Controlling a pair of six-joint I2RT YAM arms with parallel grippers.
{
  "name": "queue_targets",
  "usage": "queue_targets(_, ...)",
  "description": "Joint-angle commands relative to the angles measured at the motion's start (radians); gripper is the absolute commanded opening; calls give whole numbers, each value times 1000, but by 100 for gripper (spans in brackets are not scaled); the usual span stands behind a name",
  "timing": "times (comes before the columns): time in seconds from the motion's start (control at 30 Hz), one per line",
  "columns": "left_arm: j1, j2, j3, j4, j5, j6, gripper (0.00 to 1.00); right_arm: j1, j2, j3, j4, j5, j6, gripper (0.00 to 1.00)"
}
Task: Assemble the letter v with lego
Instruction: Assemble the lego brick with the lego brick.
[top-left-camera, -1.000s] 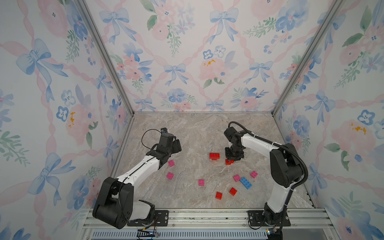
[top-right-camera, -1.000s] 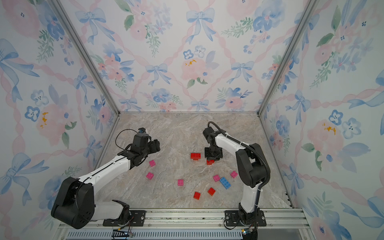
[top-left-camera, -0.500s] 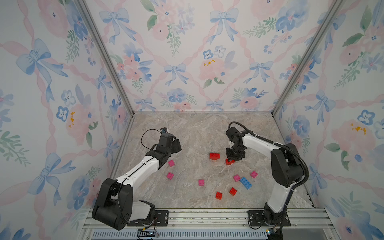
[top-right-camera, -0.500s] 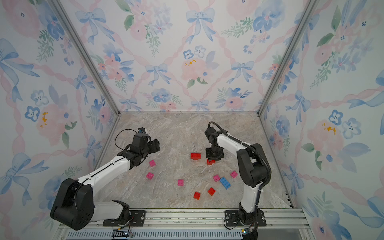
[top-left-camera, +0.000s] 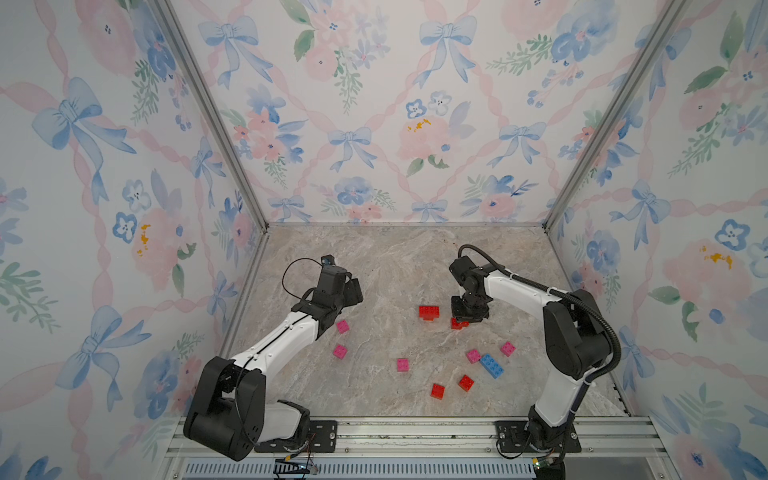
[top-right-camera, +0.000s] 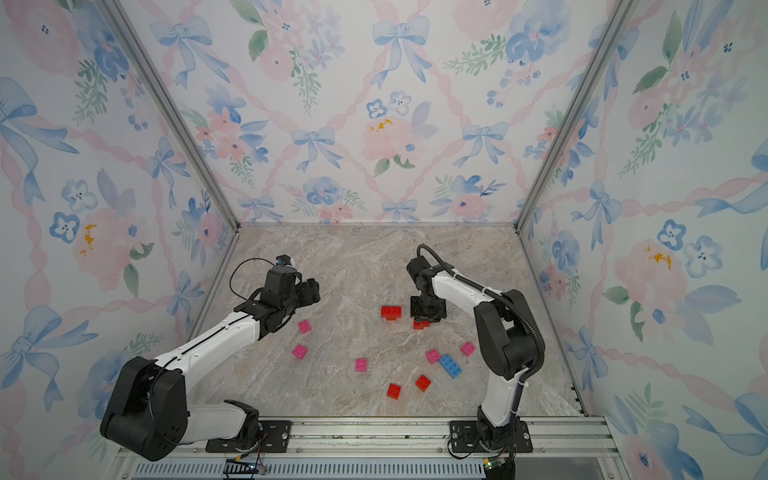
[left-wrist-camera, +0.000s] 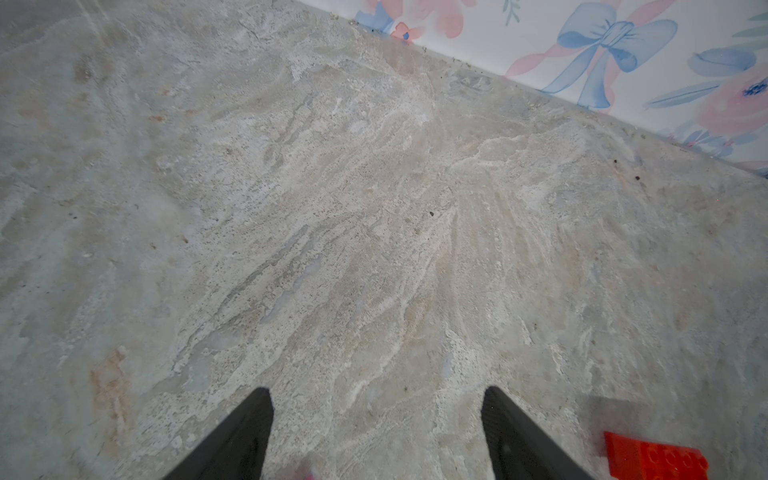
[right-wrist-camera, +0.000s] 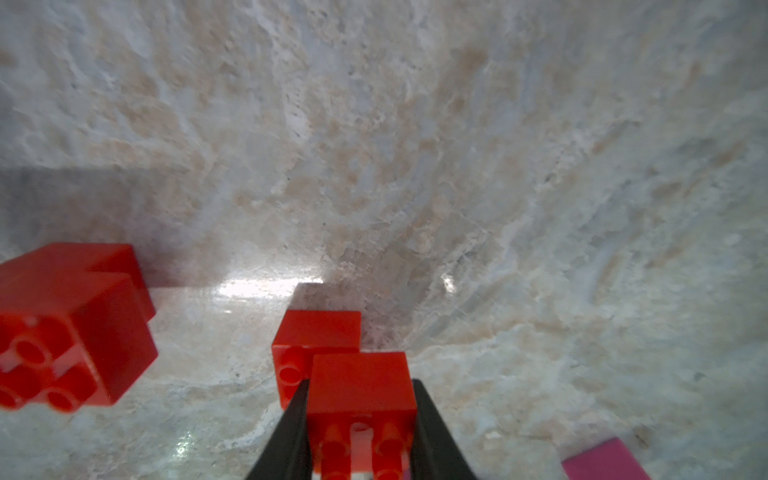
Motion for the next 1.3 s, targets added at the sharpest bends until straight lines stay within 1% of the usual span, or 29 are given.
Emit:
queue_targets(0.0, -7, -23, -3, -10, -5, -4, 82, 13, 41, -33, 27, 24, 23, 3)
queue_targets(0.03, -6, -21, -3, -10, -6, -3, 82, 14, 32, -21, 15, 22, 16, 8)
queue_targets(0.17, -8, -15, 1, -9, -2, -4, 82, 12, 12, 39, -44, 15, -7, 36)
queue_targets(0.27, -9, -17, 0, -9, -5, -4, 82, 11, -8, 82, -89, 20, -23, 52)
queue_targets(0.37, -8, -20, 0, -10, -6, -3, 82, 12, -29, 113, -135, 36, -38, 59)
queue_targets(0.4, -9, -19, 0, -10, -7, -3, 82, 14, -32, 120, -148, 39, -42, 60)
queue_targets(0.43, -10, -20, 0, -10, -6, -3, 82, 15, -33, 126, -163, 44, -49, 60)
queue_targets(0.47, -10, -20, 0, -10, -6, -5, 82, 21, -35, 132, -171, 50, -53, 58)
queue_targets(0.63, -13, -19, -2, -10, -7, -4, 82, 43, -25, 138, -165, 44, -51, 32)
queue_targets(0.7, -13, -19, -2, -10, -8, -5, 82, 42, -12, 140, -157, 38, -50, 24)
queue_targets(0.73, -15, -21, -2, -10, -7, -4, 82, 43, -6, 141, -152, 32, -49, 22)
queue_targets(1.03, -17, -21, -8, -10, -11, -9, 82, 42, 49, 130, -127, 25, -48, 16)
queue_targets(1.17, -17, -21, -8, -9, -12, -9, 82, 43, 45, 133, -127, 25, -48, 16)
queue_targets(1.27, -17, -21, -6, -10, -11, -9, 82, 45, 10, 151, -148, 27, -46, 18)
